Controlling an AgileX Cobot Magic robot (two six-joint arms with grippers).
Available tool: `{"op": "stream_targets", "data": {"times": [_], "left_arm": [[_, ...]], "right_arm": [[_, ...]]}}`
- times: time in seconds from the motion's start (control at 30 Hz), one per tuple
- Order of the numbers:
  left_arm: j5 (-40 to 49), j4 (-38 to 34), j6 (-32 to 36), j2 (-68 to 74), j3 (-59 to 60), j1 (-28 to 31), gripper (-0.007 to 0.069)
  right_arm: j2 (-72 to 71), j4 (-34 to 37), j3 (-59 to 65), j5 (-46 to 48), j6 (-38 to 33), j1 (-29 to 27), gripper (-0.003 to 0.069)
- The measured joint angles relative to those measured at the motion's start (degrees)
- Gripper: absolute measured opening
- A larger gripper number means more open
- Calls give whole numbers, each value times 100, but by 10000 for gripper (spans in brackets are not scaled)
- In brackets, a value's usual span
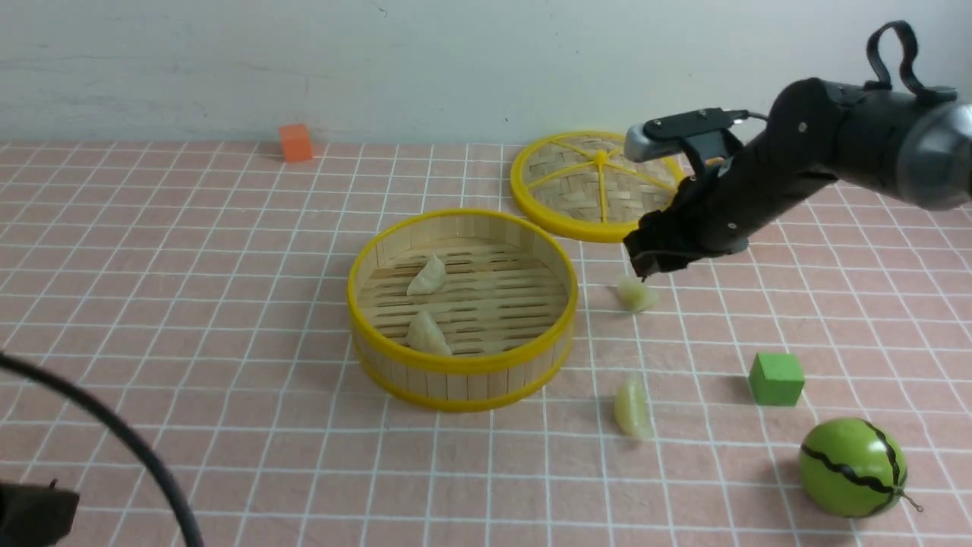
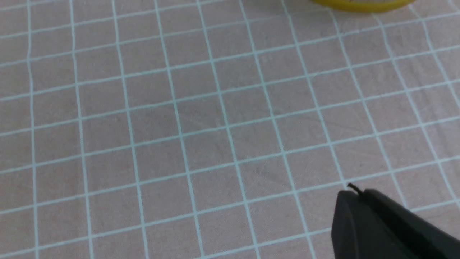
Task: Put the dumplings into the steamer on the table with the pink tablecloth.
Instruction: 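Reach for and grasp a dumpling lying on the table beside the steamer, then place the dumpling in the bamboo steamer basket with the right gripper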
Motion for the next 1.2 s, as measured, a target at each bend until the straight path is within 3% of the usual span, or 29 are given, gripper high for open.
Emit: {"op": "stream_targets", "data": {"times": [0.2,0.43,0.63,0.77,0.87,0.97,1.1,1.2], "left_arm": [[-96,380,-38,-486,818,0,-14],[-204,1005,-38,-982,1052,0,-14],[-527,1077,-64,-1248,1069,0,-14],[-1031,1093,-155,-1271,1069,0,-14],[-1177,1109,-186,-1271,1069,0,-14],[-1199,1109,-191,-1271,1069,0,-14],[-1220,1109,-198,-1271,1122,0,-14],[-1212,1103,-204,-1276,1160,0,-14]], "right_arm": [[873,-15,-747,-20,152,0,393],[1242,-191,-988,510,127,0,239],[1170,-474,-1593,1402,41,6,239],[913,56,-2405,1674,31,56,239],[793,729,-2802,1604,-93,230,239],[867,1179,-2877,1219,-650,610,239],[1266,1209,-2877,686,-1047,999,239],[1683,763,-2858,655,-1089,1142,239]]}}
